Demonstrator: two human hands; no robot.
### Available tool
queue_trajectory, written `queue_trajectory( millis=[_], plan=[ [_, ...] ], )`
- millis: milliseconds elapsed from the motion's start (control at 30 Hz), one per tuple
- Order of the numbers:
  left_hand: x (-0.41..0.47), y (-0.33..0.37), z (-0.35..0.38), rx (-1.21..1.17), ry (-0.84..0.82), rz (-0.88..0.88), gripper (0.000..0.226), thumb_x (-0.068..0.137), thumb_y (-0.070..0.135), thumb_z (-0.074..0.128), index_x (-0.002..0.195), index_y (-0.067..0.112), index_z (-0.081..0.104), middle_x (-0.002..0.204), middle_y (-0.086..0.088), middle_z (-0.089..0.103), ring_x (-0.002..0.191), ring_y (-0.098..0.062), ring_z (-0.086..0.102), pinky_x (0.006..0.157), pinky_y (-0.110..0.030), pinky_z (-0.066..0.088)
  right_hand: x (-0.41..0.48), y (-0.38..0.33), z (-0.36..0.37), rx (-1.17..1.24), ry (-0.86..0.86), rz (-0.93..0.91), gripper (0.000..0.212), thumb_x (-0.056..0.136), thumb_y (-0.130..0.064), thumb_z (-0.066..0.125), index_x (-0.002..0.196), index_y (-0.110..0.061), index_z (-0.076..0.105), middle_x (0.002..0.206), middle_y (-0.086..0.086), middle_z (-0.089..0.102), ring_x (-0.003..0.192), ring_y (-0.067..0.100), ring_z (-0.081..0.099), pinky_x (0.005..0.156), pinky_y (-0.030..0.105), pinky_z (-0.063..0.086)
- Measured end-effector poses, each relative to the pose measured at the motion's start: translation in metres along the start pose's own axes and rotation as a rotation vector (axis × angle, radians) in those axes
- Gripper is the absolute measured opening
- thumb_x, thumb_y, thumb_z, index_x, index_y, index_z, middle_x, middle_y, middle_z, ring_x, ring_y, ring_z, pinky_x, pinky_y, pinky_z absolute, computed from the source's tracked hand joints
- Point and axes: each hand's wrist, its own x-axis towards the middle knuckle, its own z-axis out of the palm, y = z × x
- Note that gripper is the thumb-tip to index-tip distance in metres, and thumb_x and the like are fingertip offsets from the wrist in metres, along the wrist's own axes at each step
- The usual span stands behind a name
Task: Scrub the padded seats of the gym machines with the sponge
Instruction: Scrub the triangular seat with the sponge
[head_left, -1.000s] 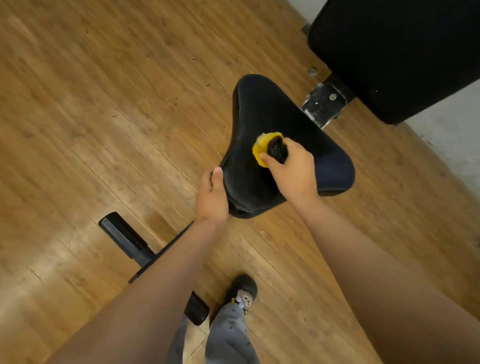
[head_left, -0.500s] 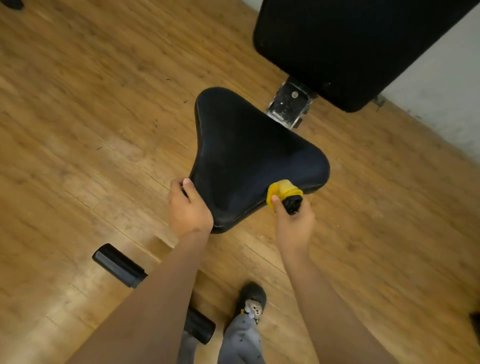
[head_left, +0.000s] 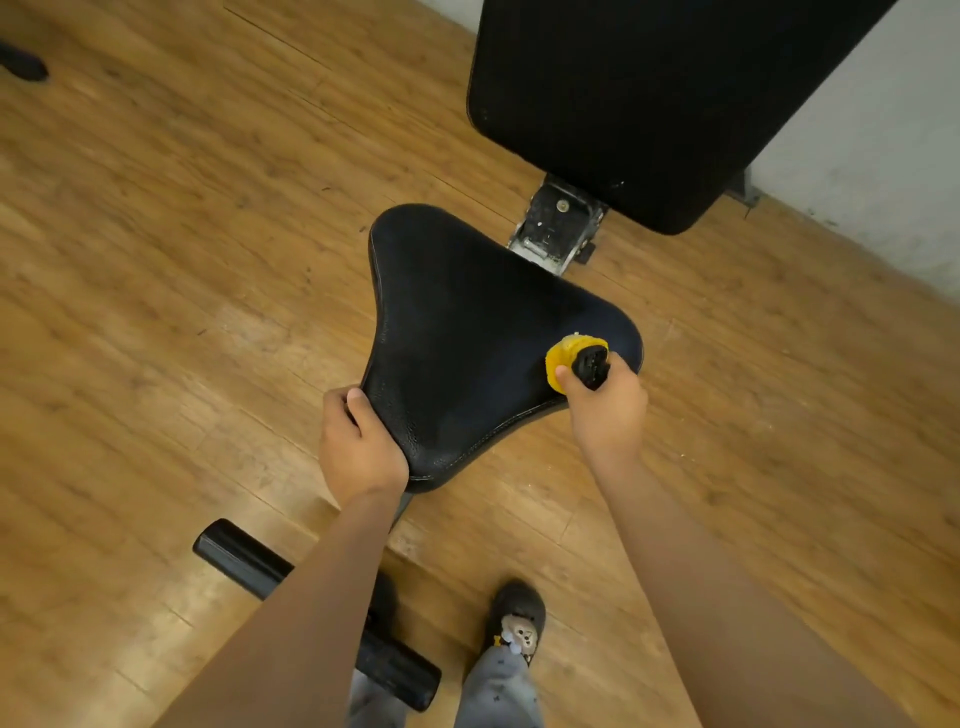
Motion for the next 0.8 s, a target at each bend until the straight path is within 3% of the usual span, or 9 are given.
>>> queue_trajectory(
  millis=[133, 200, 300, 367, 467, 633, 800],
  plan=[
    [-0.003, 0.006, -0.001, -0.010, -0.043, -0.015, 0.031, 0.105, 0.034, 0.026, 0.110, 0.018, 0.051, 0.100, -0.001, 0.058, 0.090, -0.022, 0.054, 0.073, -0.033, 0.038, -0.023, -0.013, 0.004, -0.066, -0.065, -0.074, 0.029, 0.086, -0.031, 0.070, 0.105, -0.012, 0.061, 0.097, 0.002, 0.065, 0.088, 0.017, 0.059, 0.068, 0.026, 0.044],
    [-0.004, 0.009, -0.004, -0.026, -0.082, -0.034, 0.029, 0.105, 0.036, 0.025, 0.109, 0.019, 0.049, 0.101, -0.001, 0.057, 0.091, -0.022, 0.054, 0.074, -0.033, 0.039, -0.043, -0.025, 0.013, -0.105, -0.168, -0.204, 0.031, 0.084, -0.032, 0.071, 0.106, -0.011, 0.061, 0.100, 0.003, 0.065, 0.093, 0.018, 0.060, 0.075, 0.028, 0.048],
    [-0.002, 0.010, -0.012, -0.086, -0.166, -0.115, 0.030, 0.105, 0.039, 0.026, 0.112, 0.018, 0.046, 0.105, -0.006, 0.057, 0.093, -0.025, 0.054, 0.078, -0.037, 0.042, -0.072, -0.048, 0.033, -0.241, -0.354, -0.437, 0.034, 0.085, -0.033, 0.070, 0.108, -0.011, 0.060, 0.104, 0.003, 0.062, 0.098, 0.018, 0.057, 0.074, 0.023, 0.040],
    [-0.001, 0.010, -0.016, -0.087, -0.263, -0.199, 0.035, 0.103, 0.045, 0.027, 0.118, 0.018, 0.045, 0.104, -0.005, 0.057, 0.095, -0.026, 0.054, 0.084, -0.040, 0.046, -0.073, -0.062, 0.041, -0.294, -0.406, -0.500, 0.034, 0.085, -0.033, 0.069, 0.109, -0.012, 0.059, 0.104, 0.003, 0.061, 0.099, 0.019, 0.056, 0.074, 0.025, 0.038],
    [0.003, 0.009, -0.022, -0.086, -0.330, -0.250, 0.042, 0.101, 0.051, 0.030, 0.121, 0.018, 0.045, 0.110, -0.007, 0.058, 0.103, -0.027, 0.055, 0.094, -0.046, 0.047, -0.048, -0.085, 0.053, -0.316, -0.389, -0.531, 0.031, 0.085, -0.032, 0.069, 0.107, -0.012, 0.059, 0.104, 0.003, 0.061, 0.100, 0.020, 0.057, 0.077, 0.027, 0.042],
    [0.007, 0.006, -0.021, -0.180, -0.373, -0.227, 0.035, 0.101, 0.050, 0.030, 0.113, 0.020, 0.042, 0.105, -0.003, 0.056, 0.104, -0.025, 0.055, 0.093, -0.045, 0.047, 0.013, -0.126, 0.087, -0.347, -0.299, -0.555, 0.032, 0.084, -0.030, 0.072, 0.106, -0.009, 0.062, 0.106, 0.010, 0.066, 0.104, 0.028, 0.060, 0.080, 0.034, 0.045],
    [0.012, -0.003, -0.025, -0.287, -0.428, -0.275, 0.033, 0.100, 0.049, 0.037, 0.114, 0.020, 0.046, 0.116, -0.005, 0.058, 0.110, -0.025, 0.055, 0.100, -0.044, 0.046, 0.014, -0.140, 0.104, -0.413, -0.300, -0.614, 0.029, 0.085, -0.028, 0.071, 0.105, -0.008, 0.062, 0.106, 0.012, 0.067, 0.104, 0.030, 0.060, 0.080, 0.037, 0.046]
  ],
)
